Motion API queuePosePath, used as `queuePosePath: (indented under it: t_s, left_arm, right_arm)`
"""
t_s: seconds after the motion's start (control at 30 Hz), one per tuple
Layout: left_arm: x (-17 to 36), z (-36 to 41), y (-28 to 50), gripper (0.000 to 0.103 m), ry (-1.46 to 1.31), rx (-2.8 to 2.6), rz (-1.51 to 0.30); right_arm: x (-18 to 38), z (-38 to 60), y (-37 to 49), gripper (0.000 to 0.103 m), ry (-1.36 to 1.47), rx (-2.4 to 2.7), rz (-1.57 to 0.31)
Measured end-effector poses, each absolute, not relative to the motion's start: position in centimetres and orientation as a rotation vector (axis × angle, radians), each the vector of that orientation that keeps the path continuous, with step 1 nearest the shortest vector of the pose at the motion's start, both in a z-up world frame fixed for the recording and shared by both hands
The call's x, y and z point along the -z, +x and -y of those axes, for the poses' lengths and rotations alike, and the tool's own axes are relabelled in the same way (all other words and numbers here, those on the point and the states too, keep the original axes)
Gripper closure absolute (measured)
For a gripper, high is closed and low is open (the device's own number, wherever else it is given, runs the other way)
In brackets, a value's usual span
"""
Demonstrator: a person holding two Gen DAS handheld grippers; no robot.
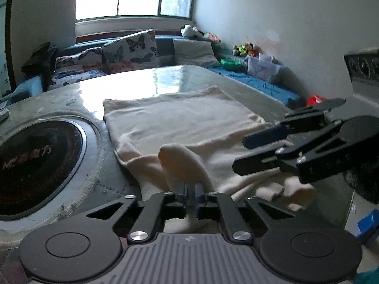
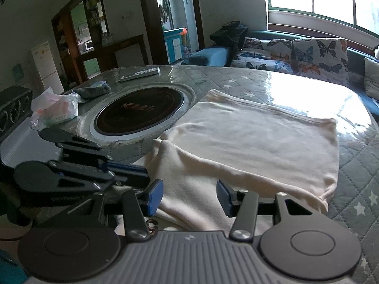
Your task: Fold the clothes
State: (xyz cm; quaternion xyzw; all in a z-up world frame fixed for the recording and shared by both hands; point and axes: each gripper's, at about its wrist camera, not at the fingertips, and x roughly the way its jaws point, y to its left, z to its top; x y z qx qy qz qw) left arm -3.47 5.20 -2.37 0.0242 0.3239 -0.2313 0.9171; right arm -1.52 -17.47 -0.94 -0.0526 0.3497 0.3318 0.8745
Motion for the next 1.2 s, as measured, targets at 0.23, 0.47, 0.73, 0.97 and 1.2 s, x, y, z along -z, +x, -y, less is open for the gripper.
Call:
queuePosePath:
  t_s: [0.23,0.47,0.73,0.97,1.2]
  left_arm:
    - [1.7,-6.4,-4.4,0.103,-0.002,0.450,-0.635]
    - [1.5,-6.5,-4.4,0.097,-0.010,0.465,-0.648]
    - [2.4,-5.2,-3.5,0.088,0.059,0.477,-0.670]
    - [3.0,-4.7,-3.6,0.094,0.105,0.492,-0.663]
    - [2.2,-5.6,-4.3,0.100,0.046,0.433,-0.621]
  right_arm:
    - [1.1,17.3,-1.1,0.052,-0.112,-0.687,-0.731]
    - [1.0,16.8,-0.6,0.052,-0.107,-0.682,-0.720]
    - [1.2,16.7,-0.7,0.052,-0.103,-0.685,-0.725]
    - [1.7,16.6,-0.4,0.052,-0.101,-0.689,-0.737]
    - [1.9,16.6,-0.4,0.052,-0.101,-0.684,-0.740]
